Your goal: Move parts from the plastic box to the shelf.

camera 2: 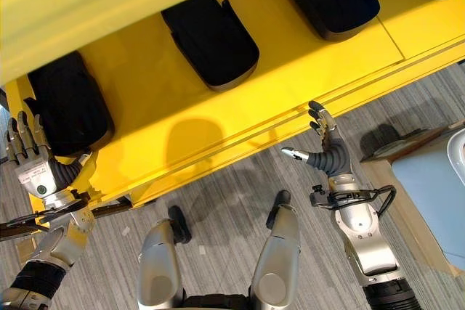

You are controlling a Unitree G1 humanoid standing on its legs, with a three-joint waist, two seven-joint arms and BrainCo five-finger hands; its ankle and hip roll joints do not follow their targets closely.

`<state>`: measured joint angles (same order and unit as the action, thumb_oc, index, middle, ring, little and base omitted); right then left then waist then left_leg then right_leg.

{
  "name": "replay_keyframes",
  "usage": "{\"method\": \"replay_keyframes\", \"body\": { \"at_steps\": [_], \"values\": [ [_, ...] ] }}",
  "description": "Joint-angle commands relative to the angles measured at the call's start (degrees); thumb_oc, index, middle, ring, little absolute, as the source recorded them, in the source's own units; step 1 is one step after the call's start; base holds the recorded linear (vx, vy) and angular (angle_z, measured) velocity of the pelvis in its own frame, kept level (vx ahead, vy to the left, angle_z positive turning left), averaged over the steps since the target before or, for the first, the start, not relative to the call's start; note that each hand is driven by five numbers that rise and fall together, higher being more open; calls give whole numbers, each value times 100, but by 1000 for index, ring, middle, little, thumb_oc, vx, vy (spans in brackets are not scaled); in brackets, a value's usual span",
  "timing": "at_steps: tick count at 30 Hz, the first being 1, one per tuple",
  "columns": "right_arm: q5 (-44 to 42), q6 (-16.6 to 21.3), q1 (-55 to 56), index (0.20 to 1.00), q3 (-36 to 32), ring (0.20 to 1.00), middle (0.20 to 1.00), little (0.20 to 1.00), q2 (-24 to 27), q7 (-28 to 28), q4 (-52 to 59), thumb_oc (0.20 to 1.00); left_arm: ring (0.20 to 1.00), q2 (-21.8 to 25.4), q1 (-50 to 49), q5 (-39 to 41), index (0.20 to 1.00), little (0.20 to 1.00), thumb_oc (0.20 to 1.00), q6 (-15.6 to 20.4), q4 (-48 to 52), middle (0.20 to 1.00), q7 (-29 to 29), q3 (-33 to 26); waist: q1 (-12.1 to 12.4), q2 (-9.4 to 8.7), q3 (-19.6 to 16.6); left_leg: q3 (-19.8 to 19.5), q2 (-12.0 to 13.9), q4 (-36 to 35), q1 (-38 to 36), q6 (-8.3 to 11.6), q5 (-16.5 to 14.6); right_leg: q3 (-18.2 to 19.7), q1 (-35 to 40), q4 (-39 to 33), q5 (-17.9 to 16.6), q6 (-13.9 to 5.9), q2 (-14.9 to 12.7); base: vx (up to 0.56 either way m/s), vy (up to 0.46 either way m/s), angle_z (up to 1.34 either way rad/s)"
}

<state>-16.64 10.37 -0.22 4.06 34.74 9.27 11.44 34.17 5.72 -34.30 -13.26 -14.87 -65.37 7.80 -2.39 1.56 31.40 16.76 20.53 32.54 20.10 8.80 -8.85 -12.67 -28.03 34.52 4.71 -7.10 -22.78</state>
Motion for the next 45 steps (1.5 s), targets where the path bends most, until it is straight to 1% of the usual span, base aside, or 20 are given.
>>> {"method": "replay_keyframes", "body": {
  "at_steps": [1,7,9,10,12,15,16,17,18,22,26,27,31,33,34,35,36,38,42,45],
  "values": [
    [-60,180,-79,1000,-249,1000,1000,1000,-23,38,257,1000,1000,323,-8,30,1000,1000,1000,6,-26,1000,-169,-217,32,-185,-334,1,-76,86,-2,-293,-1,50,124,-243,-120,-391,-25,0,0,0],
    [-71,212,-55,1000,-236,1000,1000,1000,-47,56,245,1000,1000,316,-96,-100,1000,1000,1000,320,50,1000,-183,-214,67,-200,-316,7,-91,78,-5,-293,-12,11,156,-272,-114,-394,-18,-12,-5,0],
    [-64,261,7,1000,-251,1000,1000,1000,-64,83,266,1000,1000,324,-243,-89,1000,1000,1000,663,261,1000,-240,-267,108,-202,-286,-10,-90,124,13,-305,-46,-11,166,-244,-86,-381,-23,-52,-28,0],
    [-65,263,8,1000,-251,1000,1000,1000,-65,90,269,1000,1000,323,-255,-83,1000,1000,1000,697,278,1000,-253,-272,111,-202,-283,-11,-91,125,12,-306,-48,-15,170,-246,-85,-380,-23,-66,-49,1],
    [-77,302,58,1000,-264,1000,1000,1000,-83,202,303,1000,1000,324,-447,-134,1000,1000,1000,1116,534,1000,-448,-374,176,-210,-260,-8,-113,101,-13,-316,-60,-72,214,-275,-82,-384,-37,-69,-58,2],
    [-77,342,133,1000,-307,1000,1000,1000,-119,301,315,1000,1000,315,-658,-75,1000,1000,1000,1416,807,1000,-244,-488,243,-214,-256,-7,-155,45,-63,-326,-55,-145,295,-338,-92,-401,-50,-58,-51,2],
    [-97,336,150,1000,-306,1000,1000,1000,-118,375,340,1000,1000,310,-754,121,1000,1000,1000,1706,958,1000,-150,-542,280,-213,-257,-3,-173,13,-90,-332,-54,-189,335,-371,-95,-408,-61,-58,-49,9],
    [-104,339,160,1000,-308,1000,1000,1000,-123,396,343,1000,1000,303,-778,168,1000,1000,1000,1781,1000,1000,-114,-559,291,-212,-256,-1,-174,5,-98,-336,-54,-205,344,-374,-92,-410,-66,-94,-78,16],
    [-230,324,242,1000,-376,1000,1000,1000,-184,498,371,1000,1000,265,-932,940,1000,1000,1000,2430,1227,1000,395,-647,345,-207,-256,-3,-188,-10,-145,-353,-72,-270,401,-370,-68,-416,-93,-67,-65,15],
    [-297,206,328,1000,-471,1000,1000,1000,-298,587,334,1000,1000,68,-1217,1513,1000,1000,1000,3536,1735,1000,1299,-792,474,-215,-292,-24,-241,-66,-271,-392,-89,-422,596,-390,-20,-407,-122,-45,-71,13],
    [-398,78,469,1000,-595,1000,1000,1000,-437,614,233,1000,1000,-175,-1565,2772,1000,1000,1000,4041,2149,1000,2321,-929,613,-222,-376,-42,-332,-235,-486,-420,-67,-612,897,-545,-18,-405,-105,-22,-86,13],
    [-375,36,468,1000,-602,1000,1000,1000,-490,648,136,1000,1000,-267,-1641,3364,1000,1000,1000,4145,2210,1000,2887,-933,682,-226,-424,-44,-351,-312,-563,-424,-42,-685,1004,-615,-24,-405,-96,-24,-89,20],
    [-316,14,447,1000,-596,1000,1000,1000,-630,663,-210,1000,1000,-465,-1833,4526,1000,1000,1000,4160,2333,1000,4225,-927,816,-238,-556,-32,-442,-635,-876,-433,66,-945,1442,-959,-91,-388,0,-15,-95,15],
    [-511,-129,434,1000,-608,1000,1000,1000,-707,521,-439,1000,1000,-555,-1961,5365,1000,1000,1000,3643,2351,1000,5632,-850,877,-252,-684,-1,-473,-901,-1094,-411,176,-1090,1752,-1302,-184,-362,112,13,-91,21],
    [-553,-171,429,1000,-610,1000,1000,1000,-748,429,-588,1000,1000,-600,-2015,6002,1000,1000,1000,3389,2304,1000,6745,-737,896,-262,-764,34,-489,-1073,-1228,-402,252,-1146,1904,-1483,-250,-346,169,19,-72,23],
    [-657,-228,413,1000,-588,1000,1000,1000,-756,367,-709,1000,1000,-616,-2050,6027,1000,1000,1000,3272,2295,1000,7196,-649,899,-264,-815,63,-477,-1205,-1324,-385,318,-1184,2015,-1622,-292,-334,214,39,-47,19],
    [-797,-284,385,1000,-564,1000,1000,1000,-791,203,-983,1000,1000,-604,-2115,5860,1000,1000,1000,3240,2251,1000,7498,-500,889,-273,-924,96,-465,-1476,-1486,-350,451,-1200,2184,-1866,-372,-326,298,53,-18,16],
    [-844,-332,366,1000,-512,1000,1000,1000,-774,-73,-1401,1000,1000,-548,-2166,6159,1000,1000,1000,3180,2163,1000,8085,-268,843,-284,-1150,210,-412,-1974,-1784,-272,728,-1196,2459,-2295,-548,-313,428,84,6,4],
    [-660,-271,383,1000,-396,1000,1000,1000,-711,-80,-1682,1000,1000,-496,-2252,6635,1000,1000,1000,2854,1940,1000,8375,-162,799,-283,-1477,410,-275,-2635,-2168,-116,1118,-1191,2830,-2853,-783,-340,531,82,22,-4],
    [-632,-340,410,1000,-440,1000,1000,1000,-671,8,-1632,1000,1000,-503,-2310,6793,1000,1000,1000,2580,1814,1000,8497,-210,780,-286,-1623,484,-251,-2936,-2323,-55,1266,-1216,2960,-3054,-881,-386,501,17,44,-7]
  ]
}}
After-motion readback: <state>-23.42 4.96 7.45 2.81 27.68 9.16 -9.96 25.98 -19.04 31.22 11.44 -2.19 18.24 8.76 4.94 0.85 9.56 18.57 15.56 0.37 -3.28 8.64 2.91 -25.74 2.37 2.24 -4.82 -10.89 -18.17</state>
